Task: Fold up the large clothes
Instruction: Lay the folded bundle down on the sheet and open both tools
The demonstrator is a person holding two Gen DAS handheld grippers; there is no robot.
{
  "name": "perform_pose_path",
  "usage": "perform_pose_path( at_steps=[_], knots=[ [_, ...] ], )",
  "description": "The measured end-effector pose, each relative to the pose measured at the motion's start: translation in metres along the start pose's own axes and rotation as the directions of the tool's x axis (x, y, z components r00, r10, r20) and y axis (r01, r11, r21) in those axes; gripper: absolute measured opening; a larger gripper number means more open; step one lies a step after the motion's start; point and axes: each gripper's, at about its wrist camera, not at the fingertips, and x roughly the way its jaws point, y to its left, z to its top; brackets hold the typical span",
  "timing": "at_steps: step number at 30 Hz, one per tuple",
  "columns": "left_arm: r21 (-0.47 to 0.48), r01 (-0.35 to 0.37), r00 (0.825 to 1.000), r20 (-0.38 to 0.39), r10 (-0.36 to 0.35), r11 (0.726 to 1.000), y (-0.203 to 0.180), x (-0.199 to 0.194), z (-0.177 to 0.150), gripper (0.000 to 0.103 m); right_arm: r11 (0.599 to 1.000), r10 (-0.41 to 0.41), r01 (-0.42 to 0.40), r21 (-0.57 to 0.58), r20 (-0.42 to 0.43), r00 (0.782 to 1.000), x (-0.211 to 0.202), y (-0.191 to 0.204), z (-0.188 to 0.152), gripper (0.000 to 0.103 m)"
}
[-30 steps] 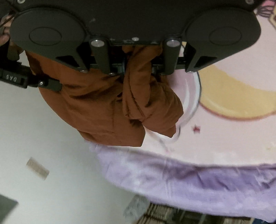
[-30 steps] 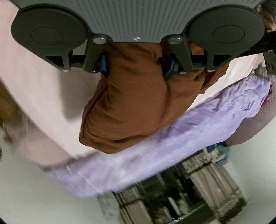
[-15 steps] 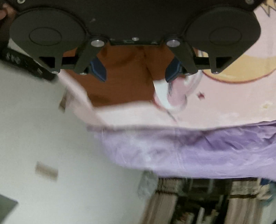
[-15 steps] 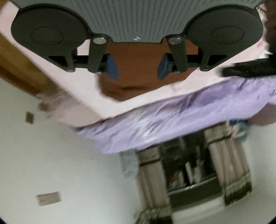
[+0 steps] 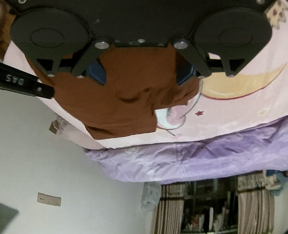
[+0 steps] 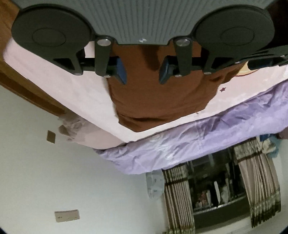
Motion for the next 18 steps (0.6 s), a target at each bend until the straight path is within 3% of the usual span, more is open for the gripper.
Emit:
perform_pose_path(
  at_steps=[1, 2, 3, 4, 8, 10, 12, 13, 15, 18],
  knots=[
    [0.039, -0.043, 0.999, -0.002, 0.043, 0.998, -0.012, -0.012, -0.008, 0.089, 1.0, -0.005, 0.004, -0.013, -0.051, 0.999, 0.014, -0.002, -0.004, 0.049],
    [0.092, -0.064, 0.996, -0.054, 0.069, 0.994, -0.017, 0.0, -0.012, 0.089, 0.999, -0.015, 0.011, -0.037, -0.103, 0.995, 0.025, 0.0, -0.012, 0.047],
    [0.133, -0.055, 0.989, -0.128, 0.073, 0.99, -0.021, 0.016, -0.02, 0.09, 0.997, -0.038, 0.03, -0.072, -0.124, 0.991, 0.038, 0.002, -0.021, 0.048],
    [0.141, -0.052, 0.986, -0.147, 0.072, 0.989, -0.022, 0.028, -0.027, 0.091, 0.994, -0.058, 0.045, -0.104, -0.119, 0.991, 0.046, 0.004, -0.027, 0.048],
    [0.112, -0.058, 0.991, -0.114, 0.071, 0.992, -0.022, -0.002, -0.017, 0.089, 0.987, -0.092, 0.078, -0.143, -0.093, 0.991, 0.023, 0.014, -0.017, 0.049],
    [0.139, -0.07, 0.994, -0.071, 0.08, 0.988, -0.022, -0.035, -0.015, 0.089, 0.991, -0.067, 0.055, -0.121, -0.091, 0.994, -0.001, 0.014, -0.011, 0.058],
    [0.155, -0.111, 0.993, -0.031, 0.117, 0.982, -0.021, -0.063, -0.018, 0.089, 0.991, -0.076, 0.07, -0.116, -0.055, 0.996, -0.028, 0.015, -0.015, 0.081],
    [0.156, -0.126, 0.991, -0.019, 0.131, 0.98, -0.021, -0.077, -0.02, 0.089, 0.988, -0.102, 0.097, -0.122, -0.032, 0.994, -0.041, 0.018, -0.021, 0.085],
    [0.164, -0.119, 0.992, -0.031, 0.125, 0.979, -0.021, -0.098, -0.027, 0.089, 0.981, -0.138, 0.135, -0.14, -0.015, 0.99, -0.059, 0.023, -0.031, 0.088],
    [0.197, -0.132, 0.988, -0.054, 0.145, 0.971, -0.029, -0.122, -0.033, 0.089, 0.977, -0.131, 0.125, -0.175, -0.025, 0.991, -0.074, 0.03, -0.041, 0.089]
  ],
)
